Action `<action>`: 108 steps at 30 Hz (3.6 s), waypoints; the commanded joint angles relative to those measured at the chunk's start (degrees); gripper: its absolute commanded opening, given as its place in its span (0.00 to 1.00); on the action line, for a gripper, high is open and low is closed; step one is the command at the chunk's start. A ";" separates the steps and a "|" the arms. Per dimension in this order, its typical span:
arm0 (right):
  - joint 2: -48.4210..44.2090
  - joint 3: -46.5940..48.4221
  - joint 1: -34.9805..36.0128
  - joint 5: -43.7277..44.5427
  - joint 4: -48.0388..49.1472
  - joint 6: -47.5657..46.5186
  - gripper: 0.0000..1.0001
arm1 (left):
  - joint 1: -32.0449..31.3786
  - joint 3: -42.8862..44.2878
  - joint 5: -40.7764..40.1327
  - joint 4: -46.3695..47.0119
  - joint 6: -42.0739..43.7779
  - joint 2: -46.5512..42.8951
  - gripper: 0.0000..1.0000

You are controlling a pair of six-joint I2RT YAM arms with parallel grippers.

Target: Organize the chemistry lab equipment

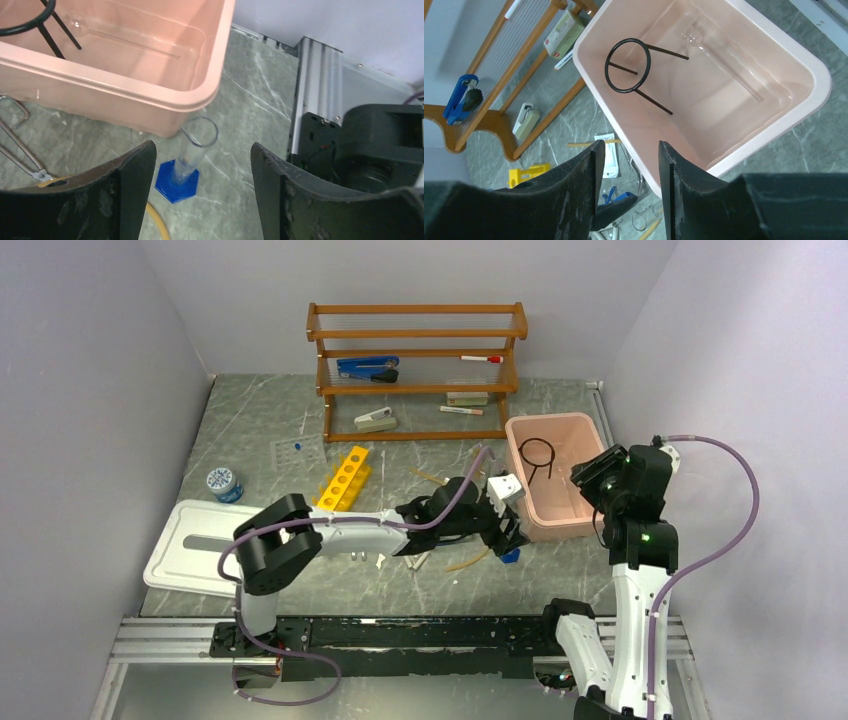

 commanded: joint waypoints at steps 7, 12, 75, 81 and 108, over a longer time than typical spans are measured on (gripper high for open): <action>0.03 1.69 0.63 2.75 0.05 -1.12 0.47 | -1.17 2.86 -4.52 12.33 5.45 6.21 0.64; 0.31 2.49 0.90 3.22 0.28 -1.85 0.47 | -1.75 1.15 -2.19 13.27 5.97 6.12 0.38; 10.71 -5.75 26.82 -28.92 22.91 -18.51 0.11 | 24.62 17.22 21.17 -20.35 -35.14 -12.14 0.12; 9.21 -3.17 26.98 -20.98 22.79 -21.02 0.09 | 25.99 16.78 19.45 -23.02 -32.30 -14.09 0.59; 16.38 -10.44 23.89 34.17 33.26 -47.27 0.10 | 30.62 1.75 11.97 -37.37 -17.86 -29.09 0.85</action>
